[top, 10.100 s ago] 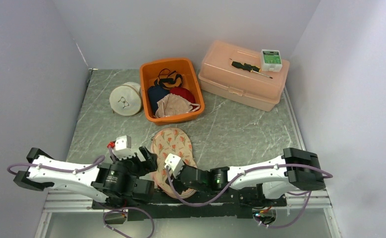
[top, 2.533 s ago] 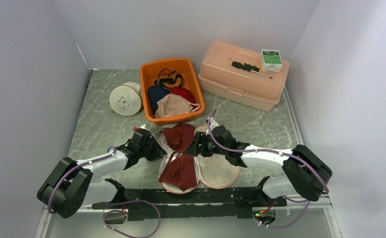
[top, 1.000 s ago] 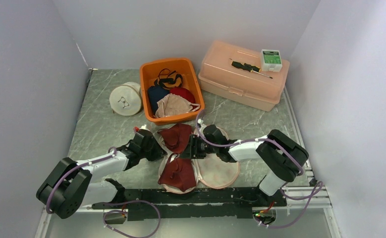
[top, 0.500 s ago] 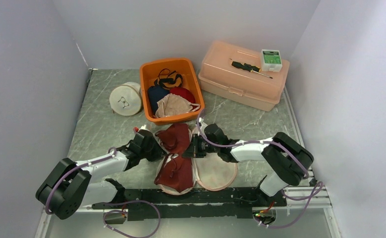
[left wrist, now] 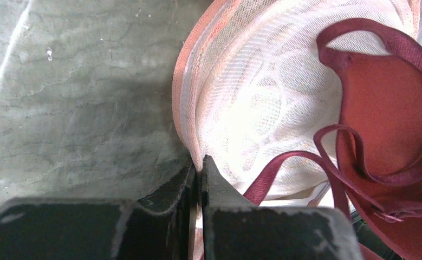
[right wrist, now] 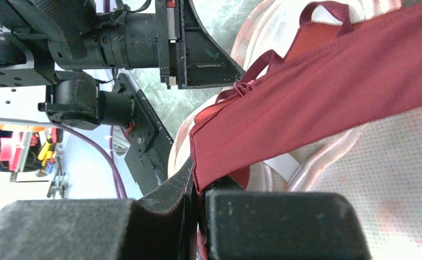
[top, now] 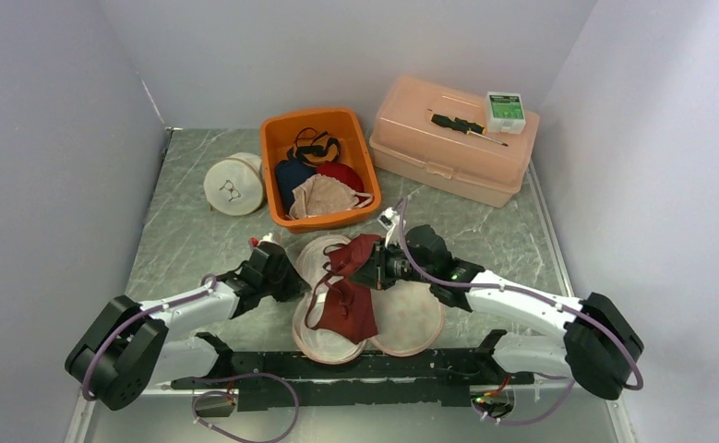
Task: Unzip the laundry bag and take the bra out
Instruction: Pick up the bra from the laundry bag.
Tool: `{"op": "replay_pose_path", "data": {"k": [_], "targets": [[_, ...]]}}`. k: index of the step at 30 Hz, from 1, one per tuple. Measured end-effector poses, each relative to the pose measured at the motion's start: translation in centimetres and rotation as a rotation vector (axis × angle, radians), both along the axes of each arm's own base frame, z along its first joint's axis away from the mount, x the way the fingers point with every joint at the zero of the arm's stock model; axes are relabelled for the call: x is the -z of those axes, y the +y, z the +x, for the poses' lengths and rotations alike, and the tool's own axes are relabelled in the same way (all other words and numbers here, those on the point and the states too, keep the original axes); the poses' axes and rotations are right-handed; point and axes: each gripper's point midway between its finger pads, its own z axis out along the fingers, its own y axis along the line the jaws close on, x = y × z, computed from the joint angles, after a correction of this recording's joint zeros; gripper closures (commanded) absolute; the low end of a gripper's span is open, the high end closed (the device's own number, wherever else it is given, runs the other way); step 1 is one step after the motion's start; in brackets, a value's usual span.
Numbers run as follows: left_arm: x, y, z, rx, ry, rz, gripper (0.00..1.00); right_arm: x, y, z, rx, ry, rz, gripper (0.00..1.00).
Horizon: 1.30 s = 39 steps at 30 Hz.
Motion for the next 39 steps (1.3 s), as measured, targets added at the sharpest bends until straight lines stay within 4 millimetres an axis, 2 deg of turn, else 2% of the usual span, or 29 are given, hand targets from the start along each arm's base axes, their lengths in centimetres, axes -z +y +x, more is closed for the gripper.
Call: {"op": "replay_pose_path", "data": {"k": [4,6,10,16,18,22,27,31,34,39], "targets": [[0.0,0.0,0.0,0.0,0.003,0.002,0.91,-1.1,-0.9,0.1,-0.004,-0.043,-0.018,1.0],[0.0,0.0,-0.1,0.0,0.003,0.003,0.91,-2.2,-1.0,0.5,-0.007,-0.074,-0.022,1.0],[0.0,0.2,-0.3,0.0,0.009,0.009,0.9,-6.4,-1.1,1.6,-0.009,-0.173,-0.004,1.0],[0.0,0.7,-0.9,0.001,0.022,0.025,0.82,-13.9,-1.7,3.4,0.018,-0.343,0.029,1.0],[-0.1,0.8,-1.1,0.002,0.028,0.031,0.79,-15.6,-1.8,3.9,0.035,-0.38,0.041,1.0],[-0.3,1.3,-1.7,0.008,0.04,0.047,0.66,-18.7,-1.7,5.5,0.064,-0.432,0.053,1.0],[-0.9,1.7,-2.3,0.028,0.041,0.065,0.43,-23.0,-0.9,9.7,0.112,-0.518,0.053,1.0],[-1.5,2.3,-3.0,0.036,0.035,0.071,0.31,-25.9,-0.3,13.7,0.119,-0.581,0.052,1.0],[-2.1,2.7,-3.5,0.035,0.031,0.076,0.27,-27.4,1.0,16.4,0.085,-0.623,0.043,1.0],[-3.8,3.4,-4.0,0.025,0.008,0.079,0.26,-29.0,4.0,19.4,-0.024,-0.671,0.023,1.0]]}}
